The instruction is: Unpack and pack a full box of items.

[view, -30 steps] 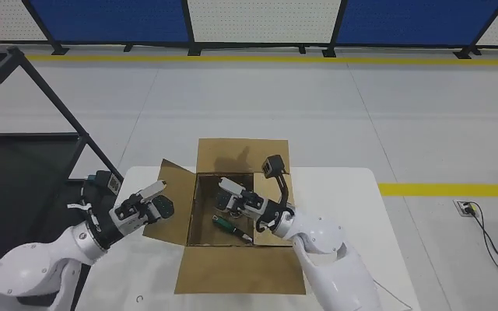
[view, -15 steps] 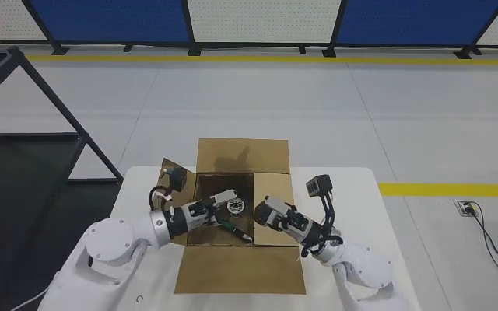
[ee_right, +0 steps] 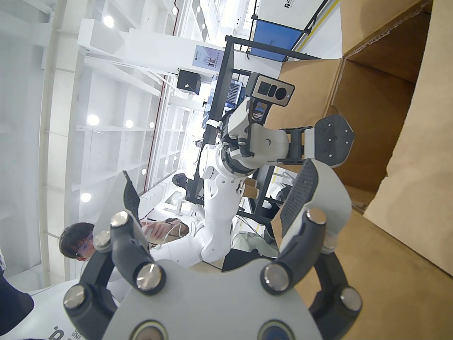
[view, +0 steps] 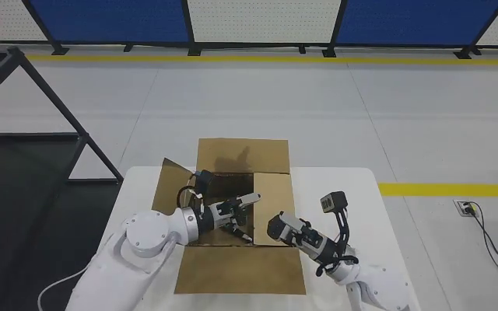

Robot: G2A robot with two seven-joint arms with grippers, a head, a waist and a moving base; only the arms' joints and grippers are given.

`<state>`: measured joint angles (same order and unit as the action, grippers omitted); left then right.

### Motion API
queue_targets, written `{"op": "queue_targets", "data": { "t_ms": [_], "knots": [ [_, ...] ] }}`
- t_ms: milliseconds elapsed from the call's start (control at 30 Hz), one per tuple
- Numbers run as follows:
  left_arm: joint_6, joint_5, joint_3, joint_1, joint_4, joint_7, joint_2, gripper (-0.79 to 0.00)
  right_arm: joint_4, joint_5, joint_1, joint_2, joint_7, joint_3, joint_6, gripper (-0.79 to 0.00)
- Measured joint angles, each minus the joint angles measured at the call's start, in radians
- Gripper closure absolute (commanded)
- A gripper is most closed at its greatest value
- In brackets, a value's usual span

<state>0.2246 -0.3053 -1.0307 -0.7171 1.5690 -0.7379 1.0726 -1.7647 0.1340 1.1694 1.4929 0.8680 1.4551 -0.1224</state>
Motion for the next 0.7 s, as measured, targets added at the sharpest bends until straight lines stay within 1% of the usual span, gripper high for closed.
{"op": "queue_targets", "data": {
  "t_ms": [167,233,333,433,633,700],
  "knots": [
    [-0.002,0.008,0.002,-0.004,0.0,0.004,0.0,-0.785,-0.001,0.011,0.003,0.0,-0.008,0.001,0.0,-0.785],
    [-0.006,0.034,0.011,-0.008,-0.002,0.0,0.0,-0.785,-0.001,0.058,0.005,-0.001,-0.017,0.009,-0.002,-0.785],
    [0.003,0.068,0.046,0.004,-0.018,-0.004,0.008,-0.785,0.008,0.124,-0.005,-0.007,-0.018,0.033,-0.002,-0.785],
    [0.01,0.087,0.088,0.027,-0.048,-0.001,0.02,-0.785,0.008,0.133,-0.007,-0.013,-0.013,0.044,0.0,-0.785],
    [0.027,0.096,0.179,0.101,-0.138,0.036,0.06,-0.785,-0.012,0.14,0.031,-0.022,-0.042,0.043,-0.023,-0.785],
    [0.019,0.089,0.204,0.125,-0.162,0.046,0.074,-0.785,-0.026,0.136,0.051,-0.026,-0.041,0.049,-0.026,-0.785]
  ]
}}
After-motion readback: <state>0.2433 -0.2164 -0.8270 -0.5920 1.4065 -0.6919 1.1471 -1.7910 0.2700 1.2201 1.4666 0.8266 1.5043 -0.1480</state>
